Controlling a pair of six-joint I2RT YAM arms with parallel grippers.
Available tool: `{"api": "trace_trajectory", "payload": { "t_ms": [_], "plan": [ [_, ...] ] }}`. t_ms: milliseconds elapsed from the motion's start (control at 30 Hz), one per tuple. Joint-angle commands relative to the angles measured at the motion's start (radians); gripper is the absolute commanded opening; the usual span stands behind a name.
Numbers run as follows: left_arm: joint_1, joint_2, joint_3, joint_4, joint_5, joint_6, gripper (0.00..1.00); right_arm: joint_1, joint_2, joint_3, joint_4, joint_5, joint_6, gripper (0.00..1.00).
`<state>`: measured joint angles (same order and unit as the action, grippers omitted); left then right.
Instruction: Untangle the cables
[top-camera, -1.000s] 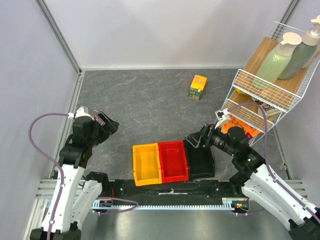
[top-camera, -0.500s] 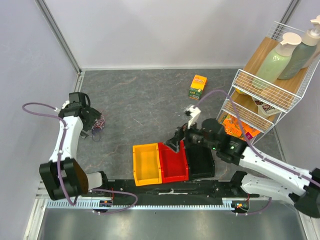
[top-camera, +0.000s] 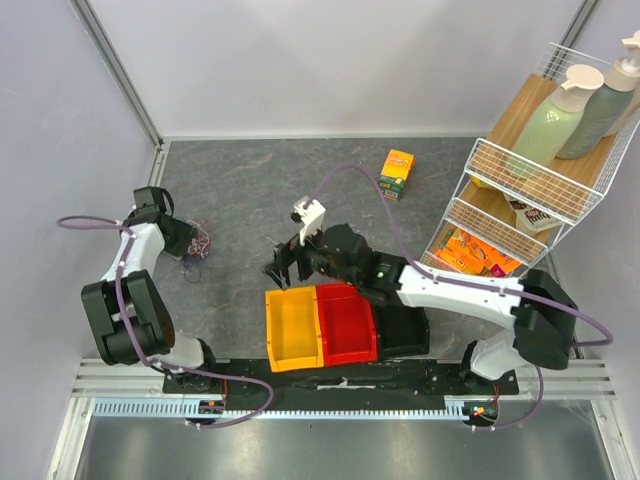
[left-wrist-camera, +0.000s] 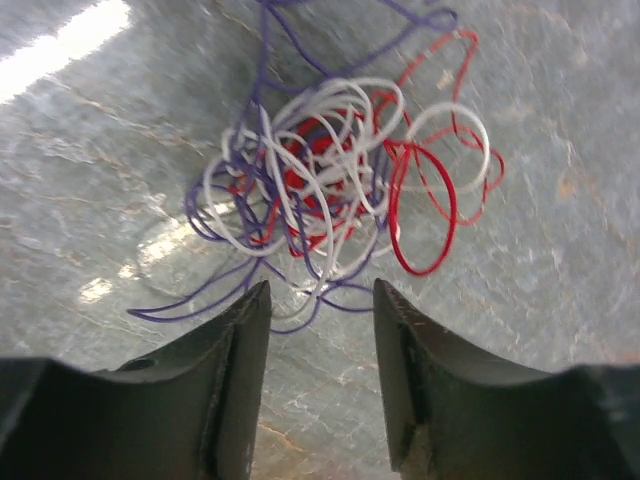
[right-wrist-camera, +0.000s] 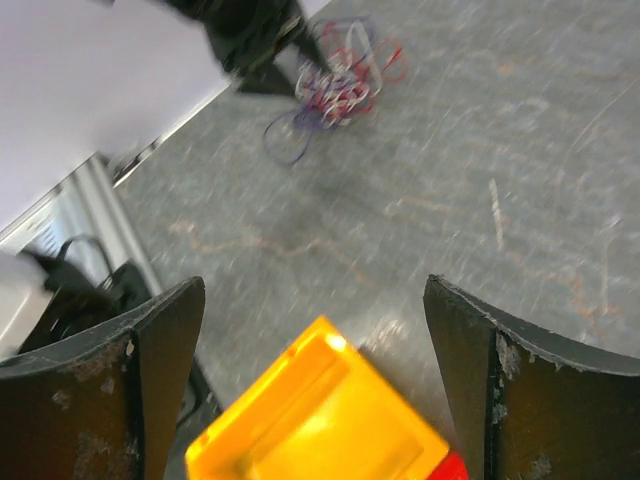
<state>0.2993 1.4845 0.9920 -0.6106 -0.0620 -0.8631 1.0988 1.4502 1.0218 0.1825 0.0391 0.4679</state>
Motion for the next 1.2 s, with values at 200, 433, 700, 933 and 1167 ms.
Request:
{"api": "trace_trajectory", "payload": {
  "t_ms": [200,433,700,933,1167],
  "plan": [
    [-0.106,-0.021,-0.052,0.175,0.223,0.108,0.06,-0.008,0.298,0.329,0.126,0.327,-0.146,0.94],
    [-0.114,-0.107,-0.056,0.166,0.135,0.158,0.54,-0.030,0.345,0.238,0.264,0.260,-0.160,0.94],
    [-0.103,0.052,0.080,0.016,0.018,0.038,0.71,-0.036,0.265,0.084,0.359,0.232,-0.190,0.94],
    [-0.118,0.197,0.198,-0.032,0.016,0.021,0.36,-0.037,0.185,0.026,0.357,0.248,-0.241,0.95],
    [-0.218,0.134,0.145,-0.009,0.027,-0.004,0.22,-0.059,0.208,0.029,0.347,0.252,-0.235,0.95]
  ]
}}
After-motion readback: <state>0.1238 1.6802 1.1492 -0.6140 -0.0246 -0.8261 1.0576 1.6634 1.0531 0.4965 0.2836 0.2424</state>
